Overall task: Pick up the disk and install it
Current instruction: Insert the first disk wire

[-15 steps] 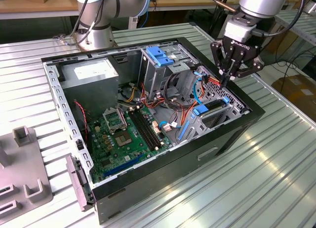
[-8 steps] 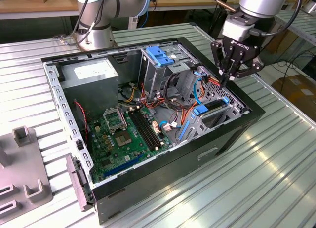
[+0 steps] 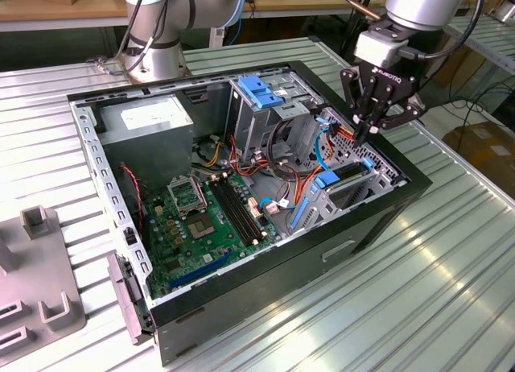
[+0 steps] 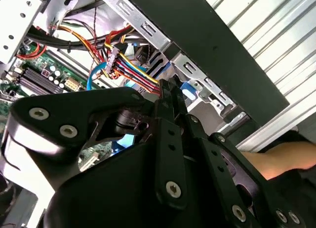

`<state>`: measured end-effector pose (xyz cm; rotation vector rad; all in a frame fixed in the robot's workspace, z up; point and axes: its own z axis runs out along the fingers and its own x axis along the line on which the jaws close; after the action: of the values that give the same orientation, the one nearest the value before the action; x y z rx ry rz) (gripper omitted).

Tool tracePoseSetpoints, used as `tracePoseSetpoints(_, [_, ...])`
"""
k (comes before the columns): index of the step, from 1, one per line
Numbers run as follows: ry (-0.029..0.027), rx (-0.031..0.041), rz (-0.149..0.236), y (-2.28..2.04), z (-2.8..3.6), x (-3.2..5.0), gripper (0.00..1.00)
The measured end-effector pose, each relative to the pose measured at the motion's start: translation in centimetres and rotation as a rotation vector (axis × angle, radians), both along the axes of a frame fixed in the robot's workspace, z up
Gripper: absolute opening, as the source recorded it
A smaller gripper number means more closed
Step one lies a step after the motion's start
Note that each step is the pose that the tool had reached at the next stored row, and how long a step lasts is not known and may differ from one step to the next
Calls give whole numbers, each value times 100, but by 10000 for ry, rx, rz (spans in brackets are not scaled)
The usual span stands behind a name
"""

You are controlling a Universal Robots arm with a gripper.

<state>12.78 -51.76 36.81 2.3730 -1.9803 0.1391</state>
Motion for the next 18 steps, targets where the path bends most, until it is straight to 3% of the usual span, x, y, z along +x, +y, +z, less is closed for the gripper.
tracePoseSetpoints(5, [0, -10, -828, -2, -11, 0, 16])
tracePoseSetpoints(9, [5, 29, -1034, -16, -15, 0, 16])
tracePoseSetpoints(12, [19, 291, -1080, -40, -18, 0, 16])
tracePoseSetpoints(18, [19, 316, -1152, -78, -25, -2, 16])
